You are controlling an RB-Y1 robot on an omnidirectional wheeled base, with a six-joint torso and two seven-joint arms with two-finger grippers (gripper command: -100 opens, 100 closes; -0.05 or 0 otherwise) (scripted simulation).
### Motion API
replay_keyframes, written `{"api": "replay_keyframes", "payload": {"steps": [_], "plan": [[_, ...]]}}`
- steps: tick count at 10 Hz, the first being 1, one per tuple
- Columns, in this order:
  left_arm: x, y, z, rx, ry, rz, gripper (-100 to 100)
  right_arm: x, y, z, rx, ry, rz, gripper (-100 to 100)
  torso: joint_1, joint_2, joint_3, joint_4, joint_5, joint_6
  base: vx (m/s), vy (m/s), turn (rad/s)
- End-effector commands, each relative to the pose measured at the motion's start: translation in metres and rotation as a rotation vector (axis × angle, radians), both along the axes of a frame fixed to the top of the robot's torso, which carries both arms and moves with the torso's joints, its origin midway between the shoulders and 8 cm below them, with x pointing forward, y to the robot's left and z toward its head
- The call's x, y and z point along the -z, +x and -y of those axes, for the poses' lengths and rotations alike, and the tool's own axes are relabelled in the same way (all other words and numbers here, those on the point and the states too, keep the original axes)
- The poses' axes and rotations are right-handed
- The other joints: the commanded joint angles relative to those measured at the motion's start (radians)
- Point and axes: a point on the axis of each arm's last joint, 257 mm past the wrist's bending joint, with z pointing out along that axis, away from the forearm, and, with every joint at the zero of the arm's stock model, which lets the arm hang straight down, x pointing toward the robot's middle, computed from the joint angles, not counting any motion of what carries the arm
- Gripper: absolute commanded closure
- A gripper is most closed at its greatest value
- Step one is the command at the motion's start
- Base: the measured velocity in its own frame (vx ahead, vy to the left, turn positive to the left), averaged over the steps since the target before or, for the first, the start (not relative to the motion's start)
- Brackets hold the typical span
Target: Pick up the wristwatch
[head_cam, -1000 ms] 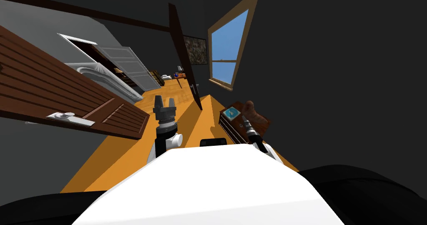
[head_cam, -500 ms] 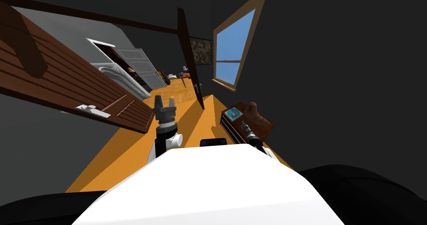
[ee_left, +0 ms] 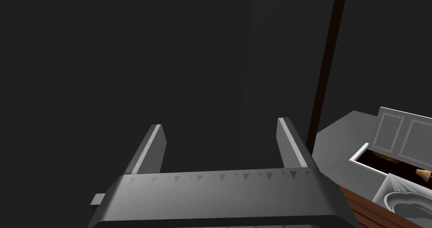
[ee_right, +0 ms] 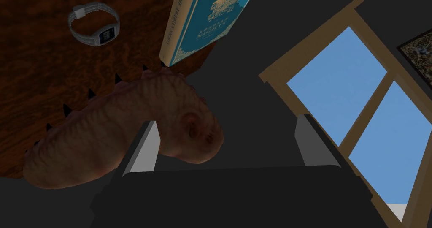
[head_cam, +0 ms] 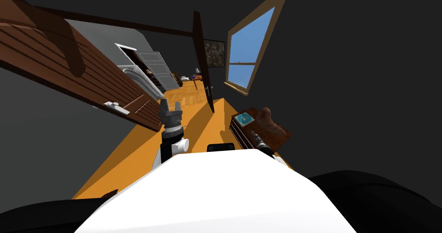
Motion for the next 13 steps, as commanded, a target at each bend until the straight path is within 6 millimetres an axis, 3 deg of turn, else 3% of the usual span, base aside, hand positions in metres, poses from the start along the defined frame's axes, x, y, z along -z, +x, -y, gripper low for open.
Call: {"api": "replay_keyframes", "payload": {"steps": [1, 3, 6, 8, 11, 13], "plan": [[0.0, 0.0, 0.0, 0.0, 0.0, 0.0, 0, 0.027, -0.02, 0.008, -0.001, -0.041, -0.092, -100, 0.0, 0.0, 0.0, 0.0, 0.0, 0.0, -0.01, -0.023, 0.272], [0.0, 0.0, 0.0, 0.0, 0.0, 0.0, 0, 0.05, -0.041, 0.018, -0.003, -0.076, -0.173, -100, -0.001, 0.0, 0.0, 0.0, 0.0, -0.001, -0.013, -0.033, 0.248], [0.0, 0.0, 0.0, 0.0, 0.0, 0.0, 0, 0.094, -0.093, 0.039, -0.033, -0.178, -0.369, -100, -0.001, -0.001, 0.0, 0.0, 0.0, 0.0, -0.002, -0.031, 0.271], [0.0, 0.0, 0.0, 0.0, 0.0, 0.0, 0, 0.112, -0.118, 0.049, -0.041, -0.208, -0.449, -100, -0.001, -0.002, -0.001, 0.0, 0.0, 0.0, 0.007, -0.029, 0.159], [0.0, 0.0, 0.0, 0.0, 0.0, 0.0, 0, 0.123, -0.136, 0.055, -0.055, -0.239, -0.509, -100, 0.0, -0.002, -0.001, 0.0, 0.0, 0.0, 0.011, -0.019, 0.121], [0.0, 0.0, 0.0, 0.0, 0.0, 0.0, 0, 0.141, -0.166, 0.067, -0.088, -0.298, -0.615, -100, 0.0, -0.003, -0.001, -0.001, 0.0, 0.0, 0.022, -0.029, 0.223]]}}
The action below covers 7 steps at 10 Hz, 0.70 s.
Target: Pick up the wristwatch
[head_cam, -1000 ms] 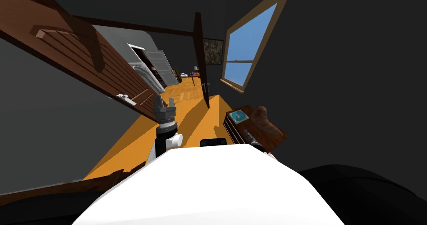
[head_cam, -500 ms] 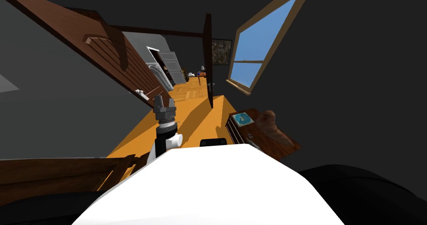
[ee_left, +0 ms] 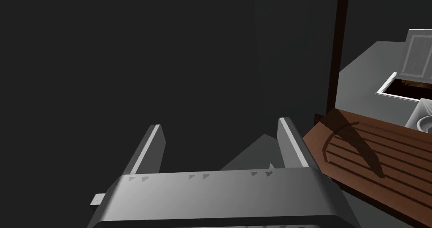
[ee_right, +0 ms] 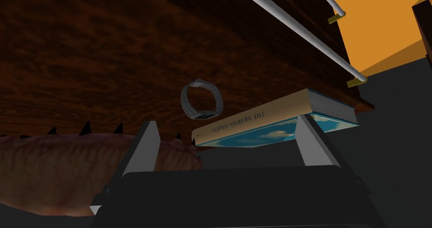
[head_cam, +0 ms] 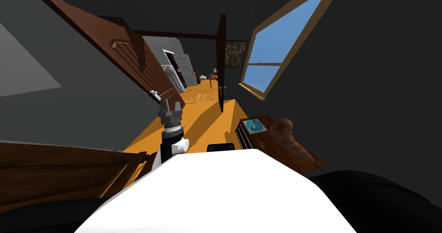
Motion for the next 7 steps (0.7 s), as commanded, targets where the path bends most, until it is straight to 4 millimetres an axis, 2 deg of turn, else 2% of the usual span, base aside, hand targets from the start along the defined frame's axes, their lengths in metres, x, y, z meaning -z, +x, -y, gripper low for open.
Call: {"api": "replay_keyframes", "payload": {"steps": [1, 2, 3, 4, 5, 7], "plan": [[0.0, 0.0, 0.0, 0.0, 0.0, 0.0, 0, 0.011, -0.02, 0.01, -0.031, -0.042, -0.08, -100, 0.0, 0.0, 0.0, 0.0, 0.0, 0.0, 0.038, -0.047, 0.258], [0.0, 0.0, 0.0, 0.0, 0.0, 0.0, 0, 0.012, -0.021, 0.011, -0.03, -0.042, -0.083, -100, -0.001, -0.001, 0.0, 0.0, 0.0, 0.0, 0.035, -0.033, 0.067], [0.0, 0.0, 0.0, 0.0, 0.0, 0.0, 0, 0.017, -0.033, 0.015, -0.05, -0.065, -0.127, -100, 0.0, -0.001, -0.001, 0.0, 0.0, 0.001, 0.035, -0.022, 0.106], [0.0, 0.0, 0.0, 0.0, 0.0, 0.0, 0, 0.026, -0.052, 0.024, -0.089, -0.105, -0.202, -100, 0.001, -0.001, -0.001, 0.0, 0.0, 0.001, 0.069, -0.055, 0.375], [0.0, 0.0, 0.0, 0.0, 0.0, 0.0, 0, 0.029, -0.059, 0.027, -0.108, -0.122, -0.233, -100, -0.001, -0.003, -0.001, 0.0, 0.0, 0.0, 0.09, -0.095, 0.232], [0.0, 0.0, 0.0, 0.0, 0.0, 0.0, 0, 0.034, -0.069, 0.033, -0.145, -0.153, -0.284, -100, -0.003, -0.004, -0.002, -0.001, -0.001, 0.001, 0.07, -0.075, 0.076]]}}
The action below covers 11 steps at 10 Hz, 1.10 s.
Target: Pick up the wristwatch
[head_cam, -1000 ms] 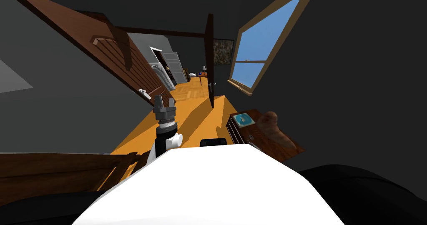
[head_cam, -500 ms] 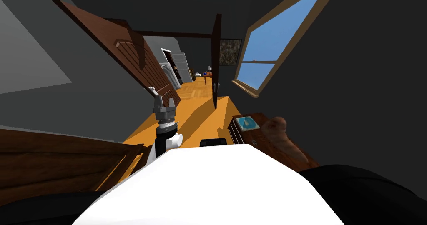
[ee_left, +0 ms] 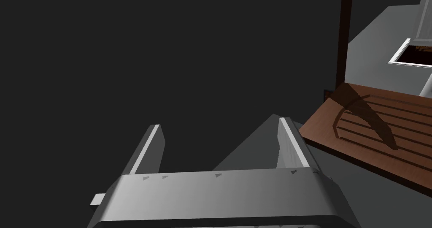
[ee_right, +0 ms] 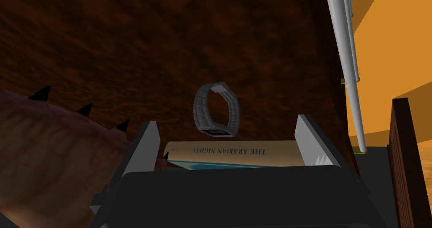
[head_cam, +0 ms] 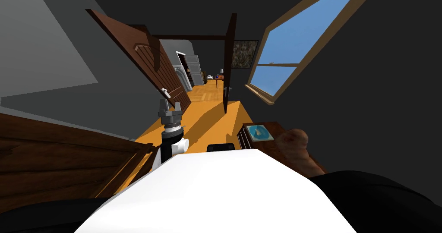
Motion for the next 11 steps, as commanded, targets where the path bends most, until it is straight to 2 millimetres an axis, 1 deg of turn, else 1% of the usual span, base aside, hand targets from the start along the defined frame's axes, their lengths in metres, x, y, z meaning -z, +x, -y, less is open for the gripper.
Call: {"api": "replay_keyframes", "payload": {"steps": [1, 3, 4, 5, 6, 11], "plan": [[0.0, 0.0, 0.0, 0.0, 0.0, 0.0, 0, 0.004, -0.008, 0.005, -0.03, -0.022, -0.037, -100, 0.0, 0.0, 0.0, 0.0, 0.0, 0.0, 0.066, -0.047, 0.104], [0.0, 0.0, 0.0, 0.0, 0.0, 0.0, 0, 0.007, -0.012, 0.01, -0.078, -0.05, -0.079, -100, 0.001, 0.0, 0.0, 0.0, 0.0, 0.0, 0.071, -0.065, 0.089], [0.0, 0.0, 0.0, 0.0, 0.0, 0.0, 0, 0.006, -0.01, 0.009, -0.065, -0.042, -0.067, -100, 0.0, 0.0, 0.0, 0.0, 0.0, 0.0, 0.031, -0.037, 0.014], [0.0, 0.0, 0.0, 0.0, 0.0, 0.0, 0, 0.006, -0.011, 0.009, -0.067, -0.044, -0.07, 0, 0.002, 0.002, 0.001, 0.0, 0.0, 0.0, 0.006, -0.007, 0.0], [0.0, 0.0, 0.0, 0.0, 0.0, 0.0, 0, 0.009, -0.005, 0.01, -0.063, -0.046, -0.068, -100, 0.004, 0.004, 0.002, 0.001, 0.001, 0.0, -0.019, -0.007, 0.026], [0.0, 0.0, 0.0, 0.0, 0.0, 0.0, 0, 0.024, 0.02, 0.01, -0.048, -0.048, -0.064, -100, 0.003, 0.009, 0.005, 0.002, 0.001, 0.0, -0.059, -0.022, 0.036]]}}
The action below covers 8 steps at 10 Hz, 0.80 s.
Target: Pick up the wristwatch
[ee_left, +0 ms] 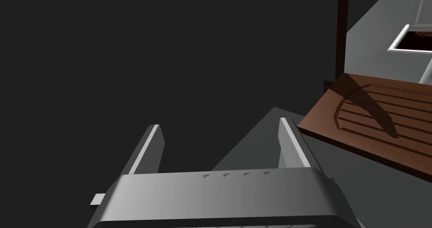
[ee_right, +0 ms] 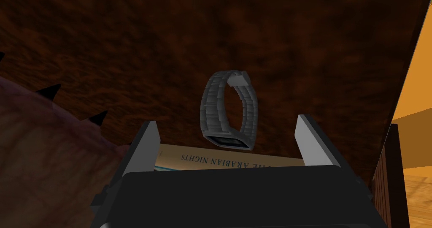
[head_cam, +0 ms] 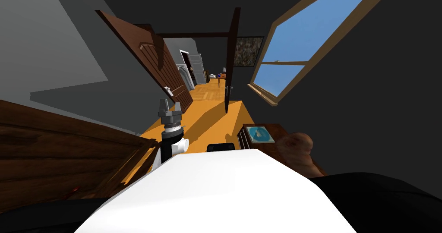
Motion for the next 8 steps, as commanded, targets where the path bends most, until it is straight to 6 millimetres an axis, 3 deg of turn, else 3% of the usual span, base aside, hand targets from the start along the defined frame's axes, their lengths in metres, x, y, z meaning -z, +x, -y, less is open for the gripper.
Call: {"api": "replay_keyframes", "payload": {"steps": [1, 2, 6, 7, 8], "plan": [[0.0, 0.0, 0.0, 0.0, 0.0, 0.0, 0, 0.0, 0.0, 0.0, 0.0, 0.0, 0.0, -100, 0.0, 0.0, 0.0, 0.0, 0.0, 0.0, -0.025, -0.01, 0.005], [0.0, 0.0, 0.0, 0.0, 0.0, 0.0, 0, 0.0003, 0.0002, 0.0, 0.0, 0.0, 0.0, 100, 0.001, -0.002, -0.001, 0.0, 0.0, 0.0, -0.005, -0.002, -0.001], [0.0, 0.0, 0.0, 0.0, 0.0, 0.0, 0, 0.0002, 0.0003, -0.0001, -0.002, -0.001, -0.001, 100, 0.001, -0.004, -0.002, -0.001, 0.0, 0.001, 0.0, 0.0, 0.0], [0.0, 0.0, 0.0, 0.0, 0.0, 0.0, 0, 0.0002, 0.0003, -0.0001, -0.001, 0.0, -0.001, 0, 0.001, -0.004, -0.002, -0.001, 0.0, 0.001, 0.0, 0.0, 0.0], [0.0, 0.0, 0.0, 0.0, 0.0, 0.0, 0, -0.0031, -0.0082, 0.0, -0.004, 0.0, -0.001, 100, 0.001, -0.004, -0.002, -0.001, 0.0, 0.001, 0.05, 0.011, -0.046]]}}
